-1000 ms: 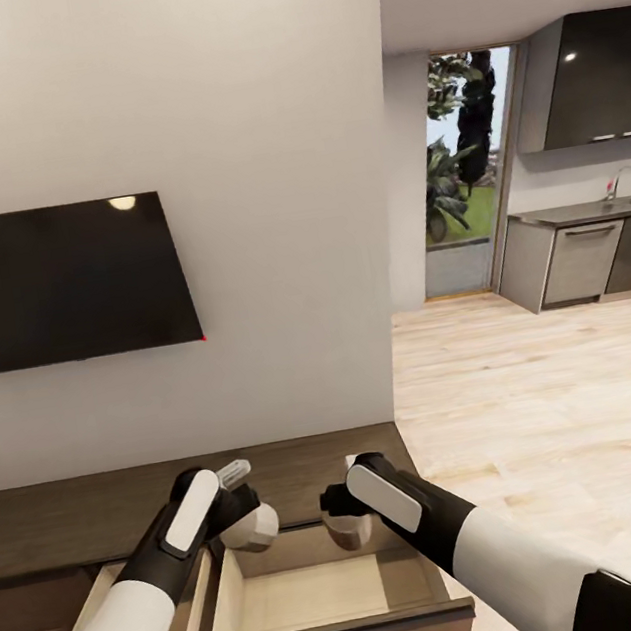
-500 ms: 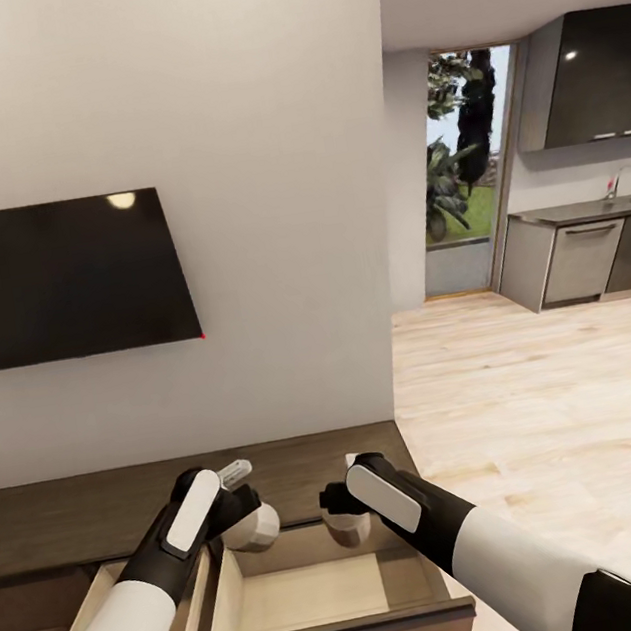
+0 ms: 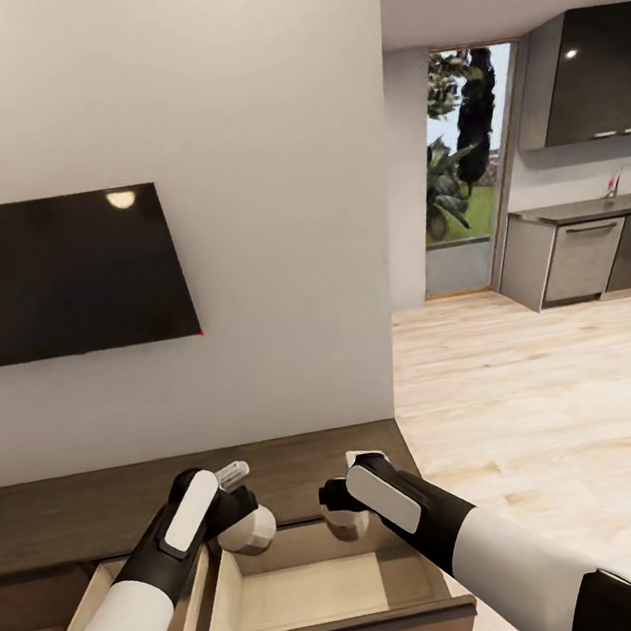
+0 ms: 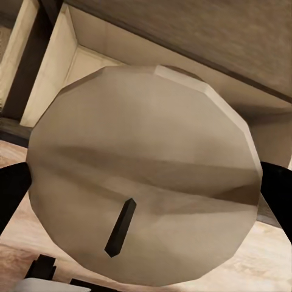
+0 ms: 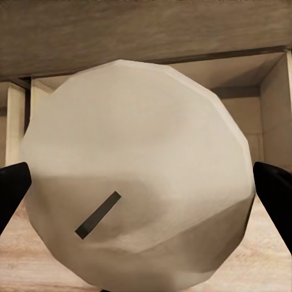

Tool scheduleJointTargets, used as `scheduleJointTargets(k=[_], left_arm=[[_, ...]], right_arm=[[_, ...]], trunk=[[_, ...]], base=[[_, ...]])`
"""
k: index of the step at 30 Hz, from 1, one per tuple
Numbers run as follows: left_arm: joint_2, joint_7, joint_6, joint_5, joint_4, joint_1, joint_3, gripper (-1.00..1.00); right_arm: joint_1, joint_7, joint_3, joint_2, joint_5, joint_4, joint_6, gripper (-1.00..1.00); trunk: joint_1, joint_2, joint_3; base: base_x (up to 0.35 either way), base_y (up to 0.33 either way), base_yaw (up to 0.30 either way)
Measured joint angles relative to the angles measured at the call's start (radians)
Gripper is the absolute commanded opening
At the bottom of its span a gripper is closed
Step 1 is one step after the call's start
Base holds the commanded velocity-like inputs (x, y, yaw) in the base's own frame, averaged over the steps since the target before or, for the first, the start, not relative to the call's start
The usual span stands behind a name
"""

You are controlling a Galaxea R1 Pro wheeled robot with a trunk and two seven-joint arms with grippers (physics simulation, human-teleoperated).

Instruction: Place each of the two pumpkins and all three candles from the living room inside a cabinet in the living room (use any cabinet), then make sure every cabinet is closed, and position the cauldron so it is next to a table in the living room.

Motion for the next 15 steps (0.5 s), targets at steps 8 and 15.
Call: scheduleJointTargets(k=[8, 15], left_arm=[[0.001, -0.002, 0.001, -0.005, -0.001, 0.0, -0.001, -1.0], [0.002, -0.004, 0.004, -0.006, -0.004, 0.0, 0.001, -1.0]], right_arm=[[0.0, 0.0, 0.0, 0.0, 0.0, 0.0, 0.0, -1.0], [0.0, 0.001, 0.0, 0.0, 0.0, -0.001, -0.014, -1.0]], trunk=[[0.031, -0.056, -0.025], [0.057, -0.105, -0.047]], base=[[0.0, 0.0, 0.0], [0.0, 0.0, 0.0]])
